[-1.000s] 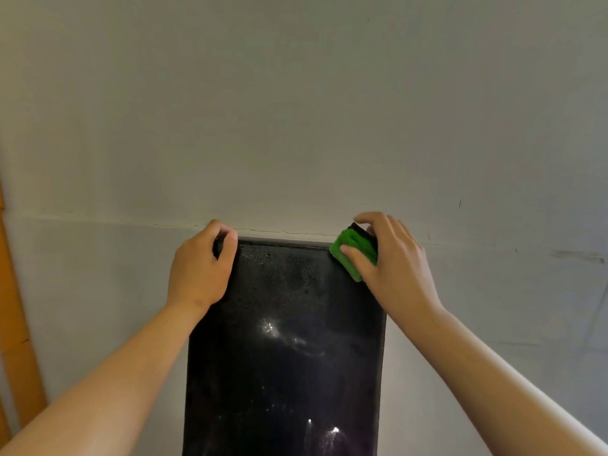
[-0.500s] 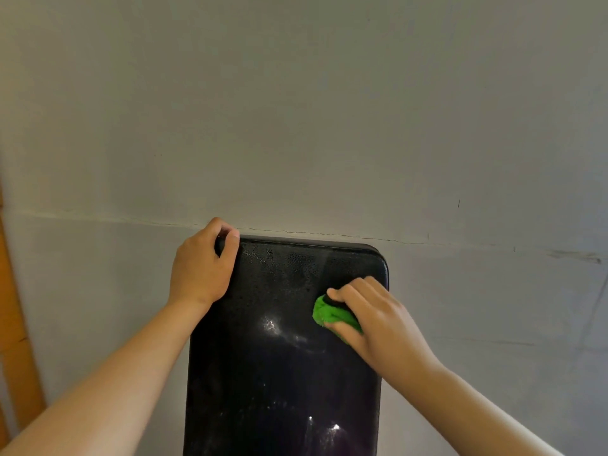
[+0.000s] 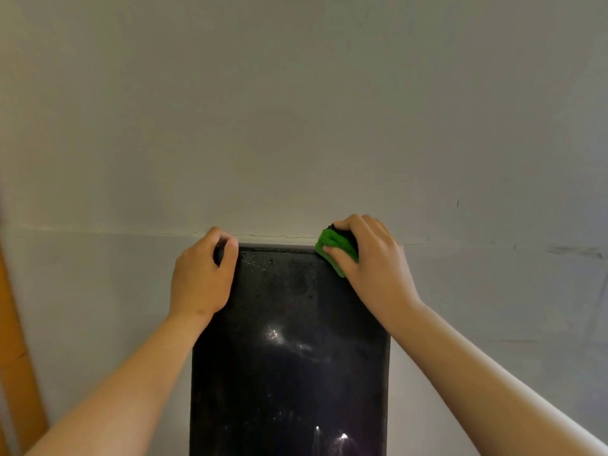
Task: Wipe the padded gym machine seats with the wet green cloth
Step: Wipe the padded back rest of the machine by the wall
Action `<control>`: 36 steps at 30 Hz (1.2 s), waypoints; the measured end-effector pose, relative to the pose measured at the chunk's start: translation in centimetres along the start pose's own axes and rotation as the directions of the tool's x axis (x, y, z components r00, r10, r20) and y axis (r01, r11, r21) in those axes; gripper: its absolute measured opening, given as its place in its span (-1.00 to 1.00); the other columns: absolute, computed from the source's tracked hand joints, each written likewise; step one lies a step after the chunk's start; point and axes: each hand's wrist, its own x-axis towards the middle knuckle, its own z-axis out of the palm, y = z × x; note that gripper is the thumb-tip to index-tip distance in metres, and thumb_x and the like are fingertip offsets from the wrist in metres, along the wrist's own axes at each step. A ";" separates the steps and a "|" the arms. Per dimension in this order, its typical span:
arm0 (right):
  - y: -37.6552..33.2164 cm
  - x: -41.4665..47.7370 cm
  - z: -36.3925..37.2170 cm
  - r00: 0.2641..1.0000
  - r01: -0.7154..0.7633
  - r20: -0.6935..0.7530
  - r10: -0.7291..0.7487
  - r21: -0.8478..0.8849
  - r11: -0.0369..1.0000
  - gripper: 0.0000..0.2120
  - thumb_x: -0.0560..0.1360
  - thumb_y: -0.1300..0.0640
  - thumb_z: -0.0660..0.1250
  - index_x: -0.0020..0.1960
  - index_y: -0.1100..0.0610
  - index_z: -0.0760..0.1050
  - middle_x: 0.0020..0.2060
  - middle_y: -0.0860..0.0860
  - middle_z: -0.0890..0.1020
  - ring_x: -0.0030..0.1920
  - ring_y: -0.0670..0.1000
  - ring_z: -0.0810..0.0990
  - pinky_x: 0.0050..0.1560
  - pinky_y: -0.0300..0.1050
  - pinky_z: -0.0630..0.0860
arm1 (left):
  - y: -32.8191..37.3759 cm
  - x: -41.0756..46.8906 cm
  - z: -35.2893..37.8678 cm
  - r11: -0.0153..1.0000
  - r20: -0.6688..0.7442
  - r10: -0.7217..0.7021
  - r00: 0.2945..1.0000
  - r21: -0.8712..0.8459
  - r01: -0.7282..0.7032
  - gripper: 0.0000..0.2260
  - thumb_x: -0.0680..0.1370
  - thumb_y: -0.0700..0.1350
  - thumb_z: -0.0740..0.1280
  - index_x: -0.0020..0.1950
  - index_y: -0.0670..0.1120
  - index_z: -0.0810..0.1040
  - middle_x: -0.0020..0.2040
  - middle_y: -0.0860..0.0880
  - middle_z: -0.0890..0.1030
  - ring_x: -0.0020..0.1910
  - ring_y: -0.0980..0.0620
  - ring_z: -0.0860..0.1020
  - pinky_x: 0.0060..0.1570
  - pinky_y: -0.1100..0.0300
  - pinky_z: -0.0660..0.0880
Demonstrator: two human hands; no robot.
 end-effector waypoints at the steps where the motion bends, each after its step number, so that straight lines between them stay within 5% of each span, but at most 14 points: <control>1: -0.1 -0.4 0.0 1.000 0.009 -0.002 -0.009 0.000 1.000 -0.75 0.46 0.12 0.47 0.07 0.20 0.54 -0.07 0.03 0.60 -0.04 0.04 0.54 -0.05 -0.26 0.35 | 0.0 0.0 0.0 1.000 -0.005 -0.001 1.000 -0.001 0.001 -0.84 0.63 -0.05 0.20 -0.11 -0.02 0.49 -0.23 0.07 0.57 -0.32 0.17 0.47 -0.32 0.38 0.28; 10: -0.7 -5.1 1.1 0.957 0.260 0.159 -0.244 -0.091 0.961 -0.68 0.44 0.00 0.36 0.08 0.19 0.55 -0.11 0.01 0.60 -0.12 0.05 0.57 -0.10 -0.15 0.51 | 0.0 -0.3 0.0 1.000 0.002 -0.010 1.000 0.009 0.010 -0.84 0.62 0.01 0.19 -0.10 0.00 0.48 -0.29 0.11 0.52 -0.37 0.14 0.44 -0.36 0.28 0.28; 18: -1.5 -0.8 0.2 0.986 0.159 0.059 -0.155 -0.066 0.985 -0.74 0.46 0.12 0.44 0.08 0.23 0.54 -0.10 0.07 0.58 -0.08 0.10 0.57 -0.14 -0.03 0.54 | -0.1 -0.2 -0.1 0.997 0.028 -0.036 0.999 -0.073 0.038 -0.69 0.64 0.03 0.15 0.26 -0.04 0.55 0.08 0.11 0.59 -0.14 0.23 0.47 -0.04 0.32 0.32; 22: -1.6 1.3 0.6 0.997 0.057 0.051 -0.055 -0.051 0.997 -0.75 0.47 0.14 0.46 0.09 0.21 0.52 -0.05 0.05 0.59 -0.02 0.06 0.54 -0.04 -0.17 0.41 | -0.3 -0.2 -0.1 0.995 0.005 -0.036 0.999 -0.097 0.037 -0.73 0.65 0.01 0.14 0.14 -0.04 0.59 -0.03 0.12 0.61 -0.17 0.13 0.50 -0.20 0.51 0.29; 27: -1.8 0.2 0.5 0.996 0.035 0.080 -0.035 0.006 0.999 -0.74 0.47 0.09 0.45 0.11 0.15 0.52 -0.03 -0.01 0.60 -0.02 -0.03 0.54 -0.02 -0.20 0.44 | -0.8 0.0 0.2 0.986 0.001 -0.080 0.997 -0.147 0.079 -0.78 0.64 0.03 0.15 -0.02 -0.02 0.55 -0.11 0.06 0.62 -0.22 0.06 0.55 -0.27 0.38 0.36; 30: -2.1 -1.2 0.8 0.985 0.113 0.131 -0.110 -0.013 0.993 -0.71 0.43 0.09 0.50 0.09 0.16 0.54 -0.06 -0.01 0.61 -0.05 -0.03 0.55 -0.03 -0.30 0.38 | -0.8 0.0 0.3 0.981 0.015 -0.100 0.995 -0.164 0.101 -0.81 0.64 0.03 0.17 0.00 -0.01 0.53 -0.04 0.09 0.60 -0.15 0.14 0.51 -0.22 0.46 0.30; 33: -2.2 -3.1 1.4 0.931 0.268 0.272 -0.244 -0.056 0.962 -0.64 0.36 0.12 0.54 0.09 0.18 0.55 -0.08 0.02 0.63 -0.07 0.03 0.59 -0.02 -0.33 0.37 | -0.6 -0.5 0.1 0.960 0.018 -0.163 0.987 -0.229 0.162 -0.75 0.65 0.04 0.14 0.25 -0.02 0.46 0.05 0.11 0.53 0.01 0.14 0.46 -0.04 0.34 0.33; 36: -2.0 -2.7 1.0 0.914 0.310 0.296 -0.277 -0.071 0.948 -0.63 0.37 0.11 0.53 0.12 0.19 0.56 -0.07 0.04 0.64 -0.06 0.09 0.62 -0.07 -0.17 0.49 | -1.0 -1.9 0.1 0.904 0.019 -0.285 0.958 -0.326 0.276 -0.71 0.66 0.05 0.09 0.29 -0.04 0.42 -0.06 0.04 0.56 -0.12 0.08 0.47 -0.11 0.27 0.35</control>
